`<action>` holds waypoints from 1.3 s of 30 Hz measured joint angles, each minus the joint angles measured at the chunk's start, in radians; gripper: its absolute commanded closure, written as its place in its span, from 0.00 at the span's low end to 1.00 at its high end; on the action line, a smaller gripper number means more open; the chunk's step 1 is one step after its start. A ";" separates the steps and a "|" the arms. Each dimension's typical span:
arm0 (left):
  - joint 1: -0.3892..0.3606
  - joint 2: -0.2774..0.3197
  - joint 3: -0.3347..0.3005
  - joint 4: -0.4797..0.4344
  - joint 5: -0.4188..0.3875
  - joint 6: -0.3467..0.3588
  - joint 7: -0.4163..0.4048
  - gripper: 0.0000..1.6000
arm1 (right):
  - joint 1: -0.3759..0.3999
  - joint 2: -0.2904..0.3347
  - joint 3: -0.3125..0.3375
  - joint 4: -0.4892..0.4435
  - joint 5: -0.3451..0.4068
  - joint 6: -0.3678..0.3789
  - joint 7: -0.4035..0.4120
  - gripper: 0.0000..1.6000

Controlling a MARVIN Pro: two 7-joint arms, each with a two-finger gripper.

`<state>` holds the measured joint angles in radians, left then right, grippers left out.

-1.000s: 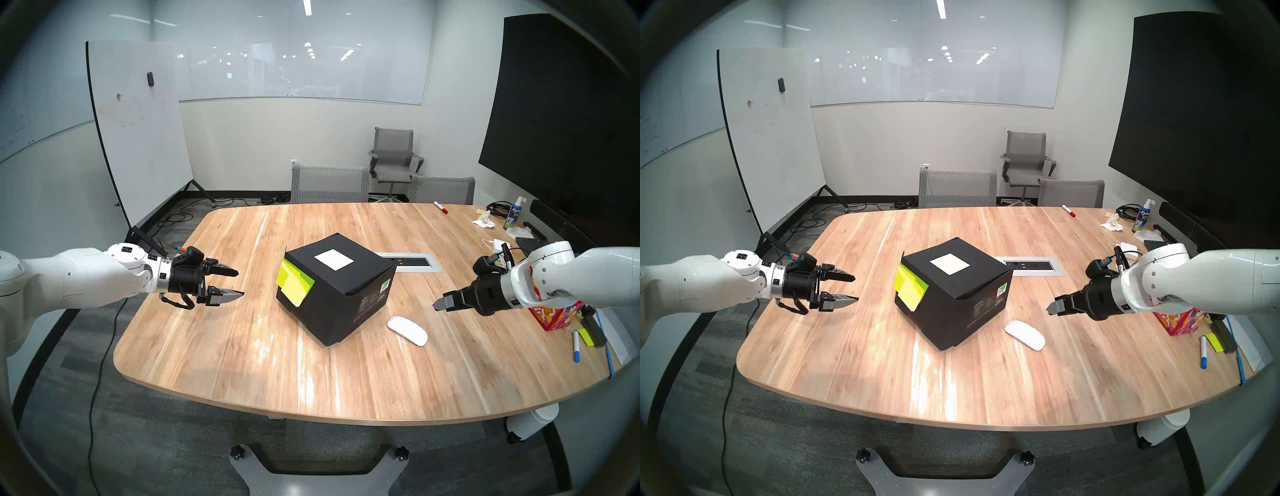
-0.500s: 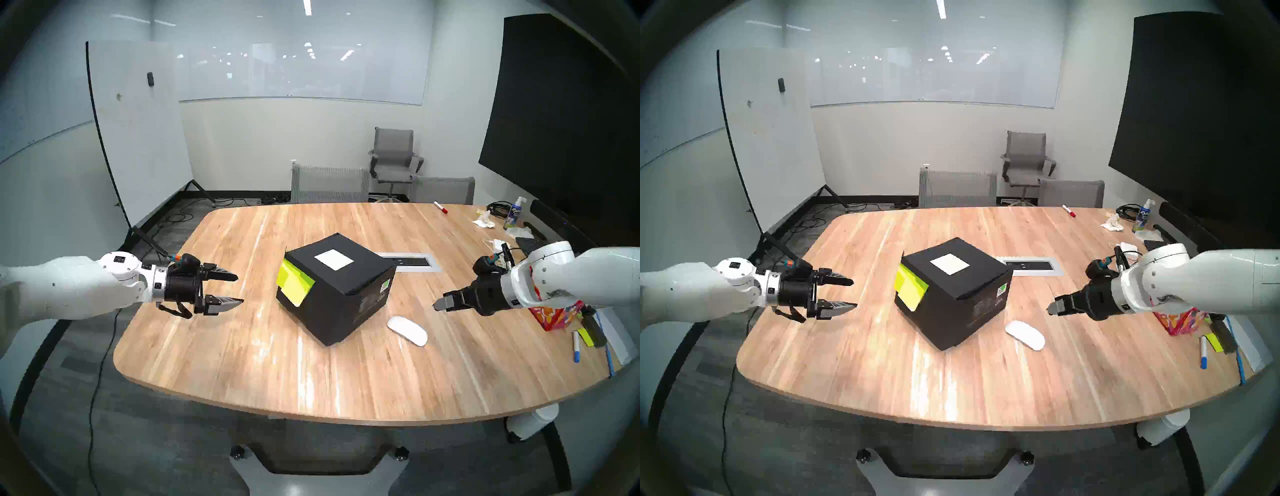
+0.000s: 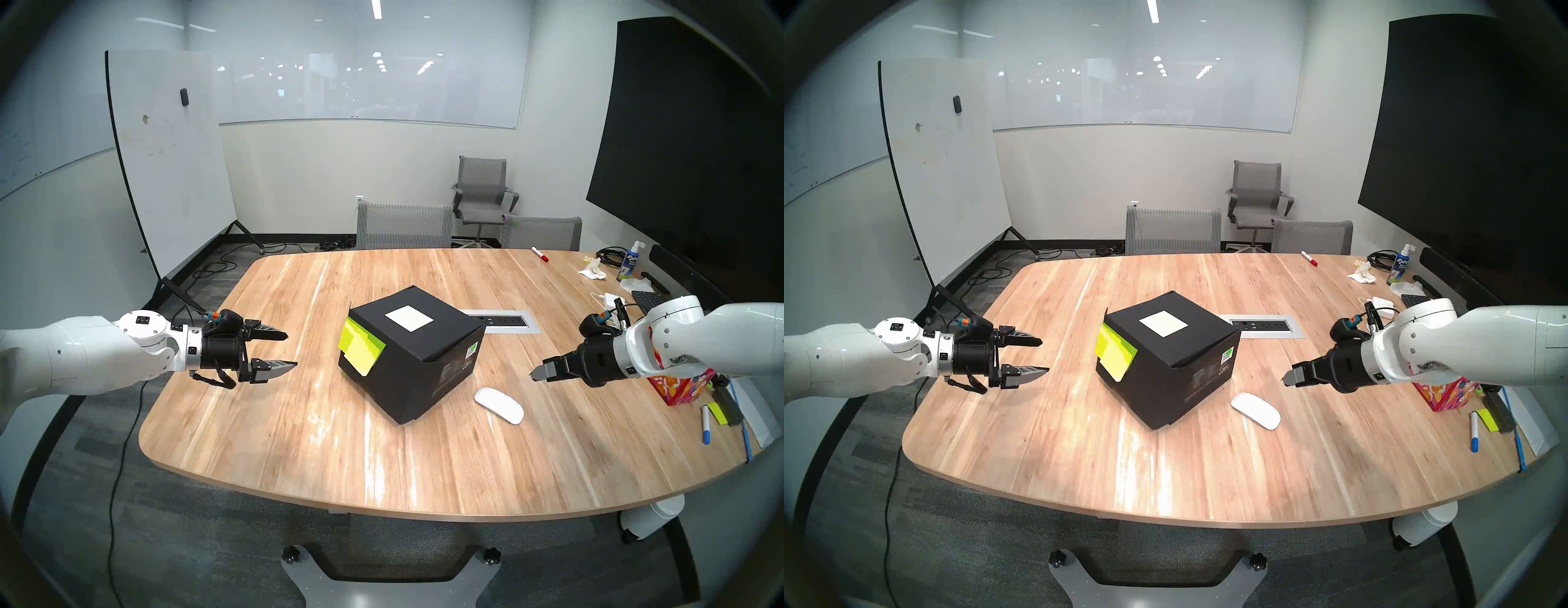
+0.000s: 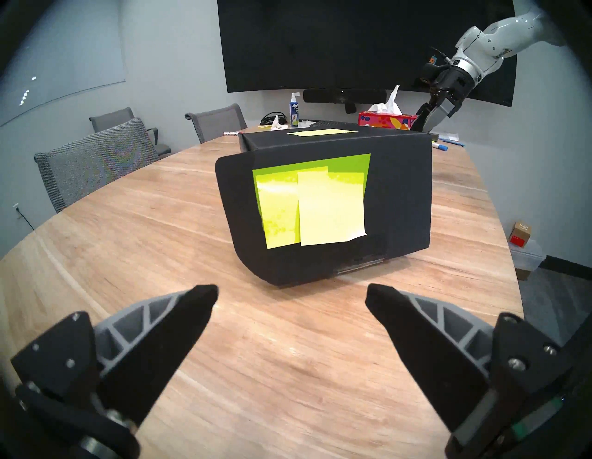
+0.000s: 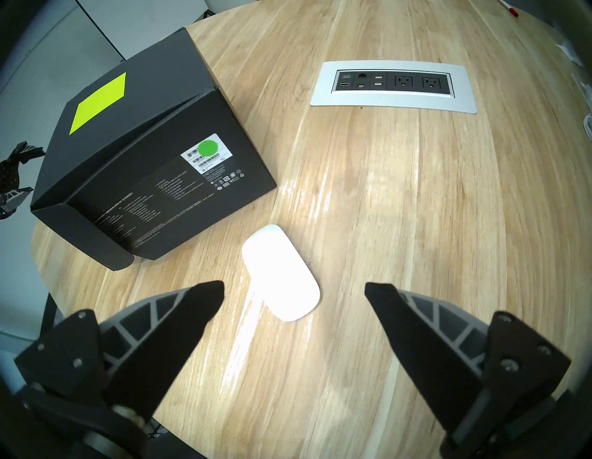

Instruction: Open the box and place the mouse inside

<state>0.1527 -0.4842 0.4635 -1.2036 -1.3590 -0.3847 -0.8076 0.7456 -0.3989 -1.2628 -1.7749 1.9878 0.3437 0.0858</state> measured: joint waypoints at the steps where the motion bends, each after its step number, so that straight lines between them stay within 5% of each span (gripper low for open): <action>1: 0.000 0.001 0.000 0.000 0.000 0.000 0.001 0.00 | 0.000 0.000 0.000 0.000 0.000 0.000 0.000 0.00; 10: -0.007 0.007 0.002 -0.008 0.007 0.017 -0.008 0.00 | 0.000 0.000 0.000 0.000 0.000 0.000 0.000 0.00; 24: -0.022 0.019 0.043 -0.054 0.163 0.079 0.034 0.00 | 0.000 0.000 0.000 0.000 0.000 0.000 0.000 0.00; 39: -0.031 0.096 0.111 -0.274 0.346 0.126 0.194 0.00 | 0.000 0.000 0.000 0.000 0.000 0.000 0.000 0.00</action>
<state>0.1217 -0.3878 0.5749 -1.4778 -1.0131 -0.2583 -0.6133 0.7456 -0.3988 -1.2628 -1.7752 1.9878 0.3437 0.0857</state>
